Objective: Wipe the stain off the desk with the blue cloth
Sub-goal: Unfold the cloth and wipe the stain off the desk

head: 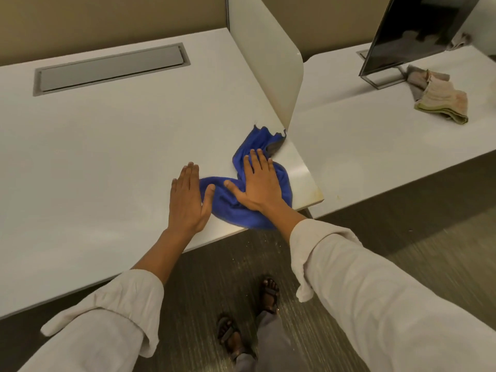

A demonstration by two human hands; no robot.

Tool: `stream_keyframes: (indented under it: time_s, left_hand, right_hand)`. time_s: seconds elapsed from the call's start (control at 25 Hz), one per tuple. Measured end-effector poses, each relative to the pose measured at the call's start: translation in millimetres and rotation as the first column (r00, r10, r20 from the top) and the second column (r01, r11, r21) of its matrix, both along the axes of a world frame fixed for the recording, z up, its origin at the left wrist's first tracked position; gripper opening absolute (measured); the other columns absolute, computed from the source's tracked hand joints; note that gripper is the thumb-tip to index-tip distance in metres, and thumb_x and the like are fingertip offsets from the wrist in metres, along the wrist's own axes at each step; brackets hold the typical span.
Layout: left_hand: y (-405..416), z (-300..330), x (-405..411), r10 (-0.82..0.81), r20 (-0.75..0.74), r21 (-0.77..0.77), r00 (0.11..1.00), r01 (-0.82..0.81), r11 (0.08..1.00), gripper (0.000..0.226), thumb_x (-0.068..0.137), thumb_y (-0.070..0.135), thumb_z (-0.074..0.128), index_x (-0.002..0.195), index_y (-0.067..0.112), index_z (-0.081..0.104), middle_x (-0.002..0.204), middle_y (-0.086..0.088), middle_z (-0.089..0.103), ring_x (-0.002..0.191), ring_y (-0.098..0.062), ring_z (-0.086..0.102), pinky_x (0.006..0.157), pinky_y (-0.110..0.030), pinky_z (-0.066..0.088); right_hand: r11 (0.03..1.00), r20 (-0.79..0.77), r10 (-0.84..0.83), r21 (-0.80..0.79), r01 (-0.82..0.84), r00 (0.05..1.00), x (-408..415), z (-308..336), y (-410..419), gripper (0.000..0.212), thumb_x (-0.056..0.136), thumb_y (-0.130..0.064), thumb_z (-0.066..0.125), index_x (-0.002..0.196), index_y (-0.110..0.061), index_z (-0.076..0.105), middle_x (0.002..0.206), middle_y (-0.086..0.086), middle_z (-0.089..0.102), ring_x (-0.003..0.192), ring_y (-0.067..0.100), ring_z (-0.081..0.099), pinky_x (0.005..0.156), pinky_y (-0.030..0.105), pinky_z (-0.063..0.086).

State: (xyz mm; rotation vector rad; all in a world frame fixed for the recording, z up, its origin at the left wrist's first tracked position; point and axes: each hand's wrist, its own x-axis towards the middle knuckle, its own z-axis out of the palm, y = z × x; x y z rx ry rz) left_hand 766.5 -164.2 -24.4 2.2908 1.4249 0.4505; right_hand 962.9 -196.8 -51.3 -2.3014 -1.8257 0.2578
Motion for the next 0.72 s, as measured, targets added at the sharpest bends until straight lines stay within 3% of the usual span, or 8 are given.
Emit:
stream_keyframes:
  time_s: [0.08,0.24,0.36,0.52,0.72]
  left_hand:
    - [-4,4,-5,0.024,0.028,0.016,0.999,-0.024,1.000,0.069,0.096,0.047,0.028,0.151,0.005,0.024,0.159,-0.016,0.025,0.147,-0.030,0.023,0.121,-0.046,0.015]
    - [-7,7,-21,0.045,0.031,0.065,0.998,-0.047,0.997,0.068,0.097,0.044,0.029,0.151,0.003,0.024,0.158,-0.018,0.026,0.147,-0.030,0.024,0.121,-0.046,0.016]
    - [-11,8,-31,0.034,0.007,0.083,0.999,-0.035,0.996,0.067,0.098,0.044,0.027,0.150,0.002,0.026,0.157,-0.019,0.028,0.146,-0.032,0.025,0.121,-0.048,0.018]
    - [-15,12,-23,-0.007,-0.013,0.083,1.000,0.008,0.997,0.069,0.098,0.047,0.027,0.150,0.002,0.026,0.157,-0.019,0.029,0.146,-0.033,0.027,0.120,-0.048,0.018]
    - [-14,12,10,-0.050,-0.005,0.073,0.999,0.050,0.996,0.070,0.097,0.052,0.026,0.152,0.009,0.022,0.160,-0.014,0.024,0.147,-0.029,0.023,0.122,-0.044,0.015]
  right_hand:
    - [0.997,-0.002,0.074,-0.017,-0.074,0.997,-28,3,14,0.106,0.083,-0.081,0.015,0.155,-0.004,0.018,0.164,0.018,0.012,0.153,0.034,0.005,0.123,0.052,0.008]
    - [0.982,0.011,0.186,-0.025,-0.186,0.982,-85,-3,13,0.090,0.089,-0.067,0.024,0.156,-0.008,0.017,0.165,0.015,0.011,0.153,0.032,0.003,0.124,0.051,0.005]
    - [0.983,0.015,0.182,0.004,-0.183,0.983,-98,-6,-5,0.076,0.096,-0.058,0.020,0.156,-0.012,0.020,0.165,0.011,0.014,0.153,0.029,0.005,0.124,0.050,0.007]
    - [0.992,0.036,0.122,0.018,-0.123,0.992,-80,-6,-30,0.064,0.100,-0.052,0.023,0.155,-0.018,0.026,0.164,0.006,0.021,0.153,0.028,0.007,0.122,0.057,0.007]
    - [0.999,0.106,-0.046,-0.020,0.049,0.993,12,-8,-52,0.062,0.102,-0.050,0.022,0.157,-0.022,0.018,0.167,0.003,0.011,0.153,0.028,-0.002,0.122,0.056,0.002]
